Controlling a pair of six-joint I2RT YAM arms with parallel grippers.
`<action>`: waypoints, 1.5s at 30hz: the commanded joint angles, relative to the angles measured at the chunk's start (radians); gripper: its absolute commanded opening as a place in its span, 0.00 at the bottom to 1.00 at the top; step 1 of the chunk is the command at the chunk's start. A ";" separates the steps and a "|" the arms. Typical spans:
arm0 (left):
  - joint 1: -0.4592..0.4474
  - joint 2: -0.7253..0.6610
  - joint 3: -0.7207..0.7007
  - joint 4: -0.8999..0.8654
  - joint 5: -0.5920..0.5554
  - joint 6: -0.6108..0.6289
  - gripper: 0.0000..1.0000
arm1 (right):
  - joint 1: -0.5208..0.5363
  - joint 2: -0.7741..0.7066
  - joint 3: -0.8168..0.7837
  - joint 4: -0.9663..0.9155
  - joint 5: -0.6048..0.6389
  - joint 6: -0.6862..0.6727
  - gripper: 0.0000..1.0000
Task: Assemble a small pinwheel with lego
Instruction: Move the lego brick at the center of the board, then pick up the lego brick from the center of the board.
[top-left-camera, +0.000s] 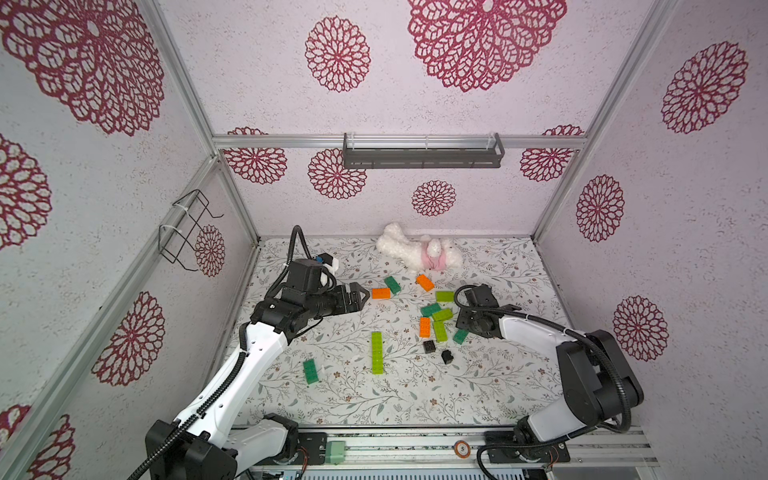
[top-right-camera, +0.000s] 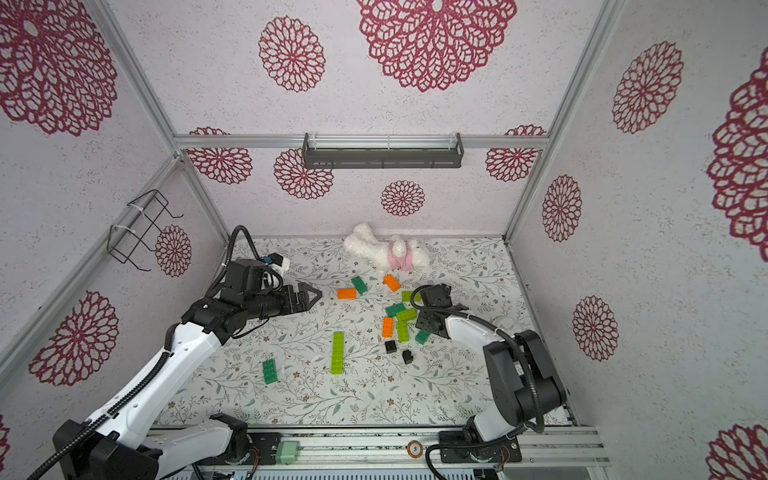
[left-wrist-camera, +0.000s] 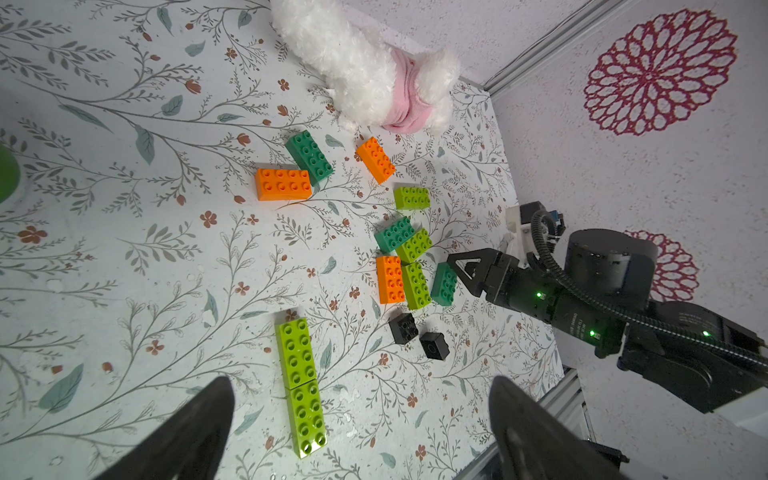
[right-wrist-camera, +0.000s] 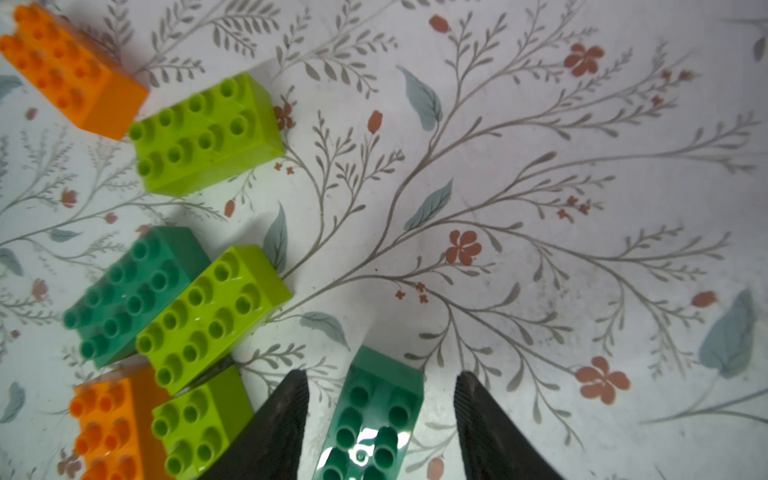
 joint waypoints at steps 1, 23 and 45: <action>-0.007 -0.010 0.001 0.020 0.009 0.022 0.97 | -0.002 -0.076 0.002 -0.076 -0.020 0.025 0.60; -0.032 0.003 0.007 0.013 0.074 0.037 0.97 | 0.066 0.009 -0.042 -0.021 -0.046 0.293 0.58; -0.038 -0.020 0.007 0.011 0.069 0.047 0.97 | 0.097 0.034 -0.011 -0.071 0.019 0.184 0.45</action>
